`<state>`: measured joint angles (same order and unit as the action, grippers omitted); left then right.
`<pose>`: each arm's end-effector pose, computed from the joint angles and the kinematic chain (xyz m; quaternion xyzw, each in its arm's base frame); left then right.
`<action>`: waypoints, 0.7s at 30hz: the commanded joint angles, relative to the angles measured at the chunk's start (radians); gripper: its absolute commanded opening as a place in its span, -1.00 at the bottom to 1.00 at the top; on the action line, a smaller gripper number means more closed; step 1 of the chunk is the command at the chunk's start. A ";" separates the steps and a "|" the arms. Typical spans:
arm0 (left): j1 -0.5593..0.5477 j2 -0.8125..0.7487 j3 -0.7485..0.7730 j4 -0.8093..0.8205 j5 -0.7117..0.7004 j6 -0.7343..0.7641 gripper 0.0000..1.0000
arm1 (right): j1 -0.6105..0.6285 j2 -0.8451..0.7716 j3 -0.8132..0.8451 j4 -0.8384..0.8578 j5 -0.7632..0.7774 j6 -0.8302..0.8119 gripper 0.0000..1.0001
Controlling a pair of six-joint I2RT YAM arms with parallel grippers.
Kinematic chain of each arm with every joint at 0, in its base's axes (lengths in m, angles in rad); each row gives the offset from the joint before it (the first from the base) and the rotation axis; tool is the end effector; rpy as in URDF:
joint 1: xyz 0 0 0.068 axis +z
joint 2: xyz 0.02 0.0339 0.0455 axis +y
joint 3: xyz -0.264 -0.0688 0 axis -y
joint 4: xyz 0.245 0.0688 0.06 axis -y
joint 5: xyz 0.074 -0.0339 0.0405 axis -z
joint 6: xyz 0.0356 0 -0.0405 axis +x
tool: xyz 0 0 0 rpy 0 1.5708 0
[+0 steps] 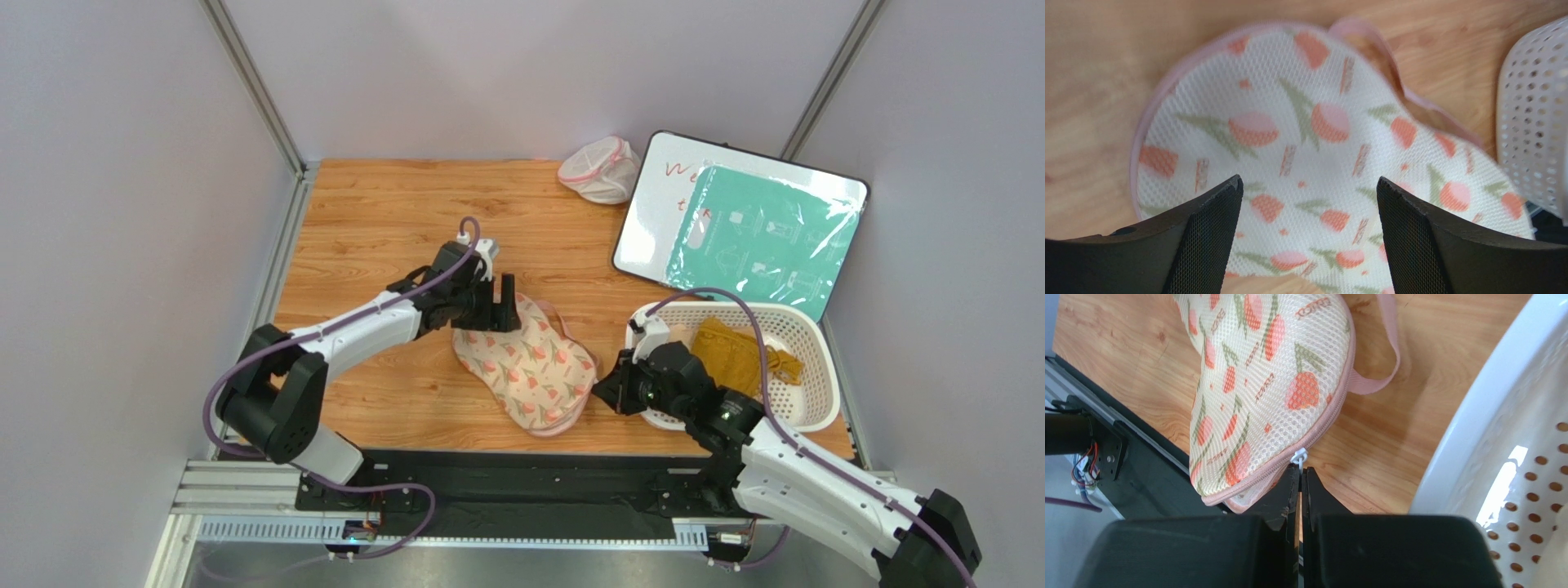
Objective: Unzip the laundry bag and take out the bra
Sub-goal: Unzip the laundry bag at the center of the board.
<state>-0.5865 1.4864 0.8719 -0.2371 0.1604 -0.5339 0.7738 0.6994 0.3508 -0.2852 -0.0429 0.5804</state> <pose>0.2504 -0.1732 0.2022 0.0527 0.9320 -0.2499 0.2573 0.1112 0.1108 0.1913 -0.0958 0.8869 0.2978 0.3399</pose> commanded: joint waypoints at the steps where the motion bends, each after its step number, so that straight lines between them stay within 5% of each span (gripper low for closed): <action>1: 0.008 0.043 0.156 -0.002 0.056 0.143 0.71 | 0.071 -0.026 -0.016 0.001 0.032 0.055 -1.00; 5: 0.001 -0.020 0.208 0.002 0.129 0.169 0.82 | 0.113 -0.021 -0.021 0.012 0.041 0.085 -1.00; 10: -0.163 -0.164 0.165 -0.030 0.110 0.282 0.82 | 0.159 -0.005 -0.021 0.058 0.089 0.114 -1.00; 21: -0.440 -0.307 -0.140 0.147 0.053 0.206 0.68 | 0.229 0.069 0.005 0.101 0.141 0.145 -1.00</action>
<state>-0.9710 1.1801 0.7788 -0.1776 0.2588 -0.3084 0.9836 0.7555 0.3256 -0.2619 0.0540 0.6983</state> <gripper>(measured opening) 0.844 0.006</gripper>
